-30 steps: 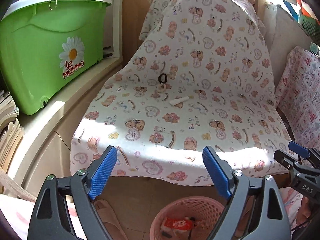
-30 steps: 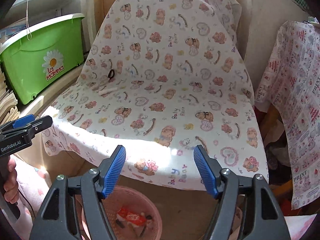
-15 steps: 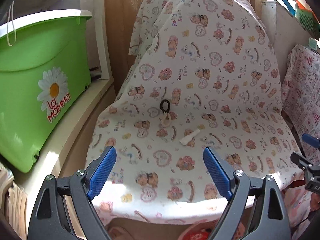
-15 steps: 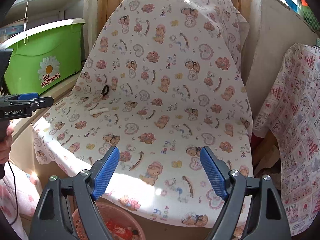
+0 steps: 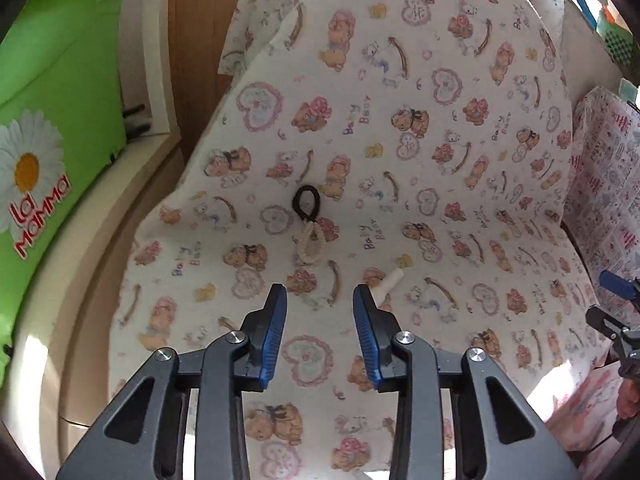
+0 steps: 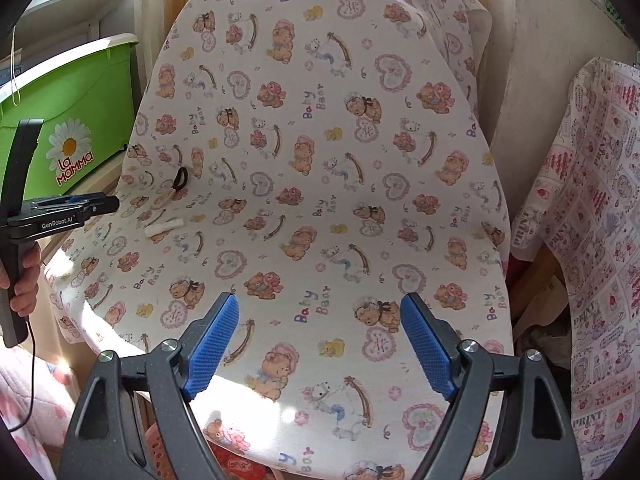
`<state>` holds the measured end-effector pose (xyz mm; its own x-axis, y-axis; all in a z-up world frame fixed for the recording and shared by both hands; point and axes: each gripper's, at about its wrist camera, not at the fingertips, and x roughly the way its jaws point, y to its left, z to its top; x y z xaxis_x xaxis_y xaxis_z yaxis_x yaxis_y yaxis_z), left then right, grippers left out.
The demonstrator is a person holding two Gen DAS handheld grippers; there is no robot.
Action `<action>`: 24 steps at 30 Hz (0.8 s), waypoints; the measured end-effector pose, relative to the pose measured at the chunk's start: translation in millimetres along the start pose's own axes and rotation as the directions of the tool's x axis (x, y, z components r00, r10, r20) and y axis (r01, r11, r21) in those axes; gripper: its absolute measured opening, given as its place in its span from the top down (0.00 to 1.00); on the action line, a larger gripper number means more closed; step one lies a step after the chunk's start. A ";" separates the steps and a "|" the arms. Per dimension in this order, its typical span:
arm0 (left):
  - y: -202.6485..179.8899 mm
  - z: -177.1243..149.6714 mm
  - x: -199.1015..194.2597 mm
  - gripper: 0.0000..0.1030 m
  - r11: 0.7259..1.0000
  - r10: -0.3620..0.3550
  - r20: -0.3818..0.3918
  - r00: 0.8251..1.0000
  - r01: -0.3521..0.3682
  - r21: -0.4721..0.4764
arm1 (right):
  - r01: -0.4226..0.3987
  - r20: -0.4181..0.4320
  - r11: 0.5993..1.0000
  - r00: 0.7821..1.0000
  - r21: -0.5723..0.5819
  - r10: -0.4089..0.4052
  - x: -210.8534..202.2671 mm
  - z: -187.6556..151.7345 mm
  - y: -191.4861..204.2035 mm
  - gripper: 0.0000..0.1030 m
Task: Collect trash
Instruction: 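Raise both open tools back toward the chair seat, then grasp the white plastic stick with the right tool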
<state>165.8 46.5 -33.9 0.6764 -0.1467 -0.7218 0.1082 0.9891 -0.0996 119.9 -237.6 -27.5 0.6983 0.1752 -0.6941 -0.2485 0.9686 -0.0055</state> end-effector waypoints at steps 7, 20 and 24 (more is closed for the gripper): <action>-21.0 -9.2 7.7 0.71 0.996 0.062 -0.015 0.998 -0.061 0.067 | -0.007 -0.011 1.000 1.000 -0.012 0.006 9.6 4.9 17.8 0.18; 0.6 7.0 -5.2 0.51 0.995 0.093 -0.021 0.995 -0.094 -0.031 | -0.063 -0.004 0.998 0.998 -0.023 0.063 23.8 33.3 58.8 0.18; 16.4 15.9 -13.7 0.41 0.990 0.110 -0.016 0.994 -0.111 -0.081 | -0.124 -0.028 0.992 0.992 -0.007 0.124 38.3 46.9 75.0 0.18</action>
<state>169.9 64.6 -14.7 0.6724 -0.0368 -0.7392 -0.0271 0.9969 -0.0742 159.5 -150.1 -20.7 0.6432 0.2891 -0.7090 -0.3384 0.9380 0.0755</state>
